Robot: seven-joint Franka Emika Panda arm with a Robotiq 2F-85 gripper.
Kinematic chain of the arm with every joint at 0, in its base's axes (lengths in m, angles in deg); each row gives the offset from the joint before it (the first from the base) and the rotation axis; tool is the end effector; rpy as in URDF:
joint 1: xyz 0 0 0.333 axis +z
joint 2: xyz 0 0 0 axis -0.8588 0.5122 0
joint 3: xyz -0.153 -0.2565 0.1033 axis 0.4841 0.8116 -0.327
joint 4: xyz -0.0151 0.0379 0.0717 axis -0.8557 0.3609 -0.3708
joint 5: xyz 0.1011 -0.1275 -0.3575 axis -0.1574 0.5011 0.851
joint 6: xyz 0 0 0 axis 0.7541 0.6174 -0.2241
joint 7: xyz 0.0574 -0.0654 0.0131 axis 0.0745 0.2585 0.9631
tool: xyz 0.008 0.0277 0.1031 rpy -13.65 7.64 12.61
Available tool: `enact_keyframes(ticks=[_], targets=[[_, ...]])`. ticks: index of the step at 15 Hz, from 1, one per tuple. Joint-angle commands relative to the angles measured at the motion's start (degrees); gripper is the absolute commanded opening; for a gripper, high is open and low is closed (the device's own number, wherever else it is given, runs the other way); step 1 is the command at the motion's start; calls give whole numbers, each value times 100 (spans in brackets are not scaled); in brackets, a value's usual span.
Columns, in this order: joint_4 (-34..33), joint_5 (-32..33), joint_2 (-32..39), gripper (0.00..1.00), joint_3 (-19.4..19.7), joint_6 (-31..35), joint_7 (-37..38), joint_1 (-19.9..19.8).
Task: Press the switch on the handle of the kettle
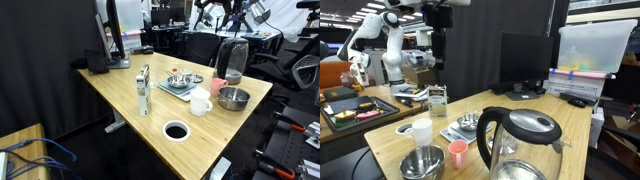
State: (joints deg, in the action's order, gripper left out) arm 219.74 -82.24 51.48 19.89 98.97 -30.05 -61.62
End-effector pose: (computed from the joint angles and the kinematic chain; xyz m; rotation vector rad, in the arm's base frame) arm 0.4571 0.0182 0.4858 -2.7873 0.9567 -0.0762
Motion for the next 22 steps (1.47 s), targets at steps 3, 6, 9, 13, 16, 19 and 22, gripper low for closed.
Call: enact_keyframes(ticks=[3,6,9,13,16,19,22], targets=[[36,-82,177,100,28,150,762,-159],[87,-63,281,74,68,293,1060,-178],[143,10,396,61,121,594,1357,-230],[249,269,515,33,179,1074,1688,-345],[345,769,582,13,181,1421,2010,-472],[393,1431,657,0,186,1526,2357,-588],[403,1846,687,0,216,1363,2359,-568]])
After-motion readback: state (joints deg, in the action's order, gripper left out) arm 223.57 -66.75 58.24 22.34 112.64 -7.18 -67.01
